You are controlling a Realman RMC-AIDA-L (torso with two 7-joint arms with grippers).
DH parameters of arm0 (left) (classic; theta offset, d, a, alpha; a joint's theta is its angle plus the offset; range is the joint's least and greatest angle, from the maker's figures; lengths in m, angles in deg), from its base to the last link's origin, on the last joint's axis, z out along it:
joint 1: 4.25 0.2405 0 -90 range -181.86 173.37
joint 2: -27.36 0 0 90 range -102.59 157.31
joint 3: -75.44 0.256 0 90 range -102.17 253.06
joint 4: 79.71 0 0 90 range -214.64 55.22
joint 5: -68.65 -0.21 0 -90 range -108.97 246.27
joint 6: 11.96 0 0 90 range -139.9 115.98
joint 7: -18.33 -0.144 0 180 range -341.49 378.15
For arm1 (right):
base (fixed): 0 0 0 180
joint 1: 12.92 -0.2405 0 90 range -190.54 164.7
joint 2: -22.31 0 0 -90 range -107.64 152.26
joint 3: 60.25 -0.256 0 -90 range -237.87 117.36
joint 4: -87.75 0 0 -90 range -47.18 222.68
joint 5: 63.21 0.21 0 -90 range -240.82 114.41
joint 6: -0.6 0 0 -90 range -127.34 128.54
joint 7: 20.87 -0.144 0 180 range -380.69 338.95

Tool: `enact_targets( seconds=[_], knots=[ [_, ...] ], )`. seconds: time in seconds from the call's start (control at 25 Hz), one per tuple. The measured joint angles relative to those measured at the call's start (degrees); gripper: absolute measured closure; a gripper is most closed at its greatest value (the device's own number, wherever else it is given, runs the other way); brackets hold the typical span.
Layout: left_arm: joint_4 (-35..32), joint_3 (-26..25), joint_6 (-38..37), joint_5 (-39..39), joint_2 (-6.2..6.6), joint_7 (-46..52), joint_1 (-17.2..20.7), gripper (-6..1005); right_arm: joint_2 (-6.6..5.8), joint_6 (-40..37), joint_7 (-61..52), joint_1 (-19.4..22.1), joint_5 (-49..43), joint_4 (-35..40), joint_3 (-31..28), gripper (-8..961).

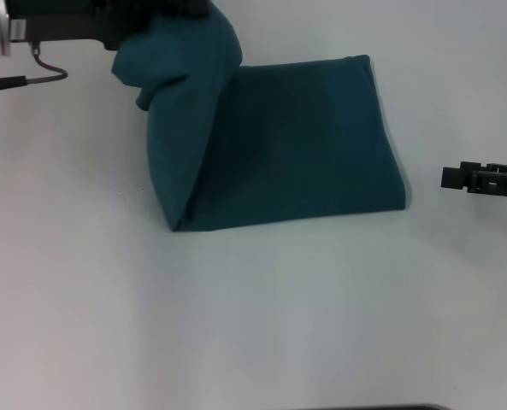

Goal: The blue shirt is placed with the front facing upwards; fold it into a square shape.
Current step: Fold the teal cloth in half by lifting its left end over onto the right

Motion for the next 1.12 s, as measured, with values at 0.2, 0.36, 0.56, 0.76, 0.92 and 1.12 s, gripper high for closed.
enact_targets(
  seconds=[0.2, 0.36, 0.56, 0.76, 0.92, 1.12],
  knots=[
    [0.83, -1.8, -0.64, 0.03, 1.39, 0.02, 2.02, 917, 0.03, 0.02, -0.04, -0.2, -0.02, -0.01, -0.15, 37],
    [-0.19, -6.75, 0.22, 0.0, 4.55, 0.03, 7.09, 916, 0.01, 0.18, -0.1, -0.38, -0.02, 0.01, -0.2, 37],
    [-5.15, -11.14, 3.45, 0.01, 7.19, -0.76, 14.12, 913, 0.11, 0.46, -0.16, -0.44, -0.02, 0.0, -0.33, 37],
    [-7.76, -11.31, 4.49, -1.37, 7.91, -0.98, 16.17, 911, 0.1, 0.44, -0.42, -1.09, 0.02, 0.0, -0.37, 37],
    [-7.79, -11.0, 4.55, -1.63, 7.75, -1.06, 15.75, 909, 0.1, 0.17, -0.72, -1.59, 0.04, 0.0, -0.27, 38],
    [-7.71, -10.03, 3.66, -1.66, 7.67, -1.21, 13.37, 907, 0.1, 0.13, -0.79, -1.58, 0.04, 0.0, -0.24, 38]
  ],
)
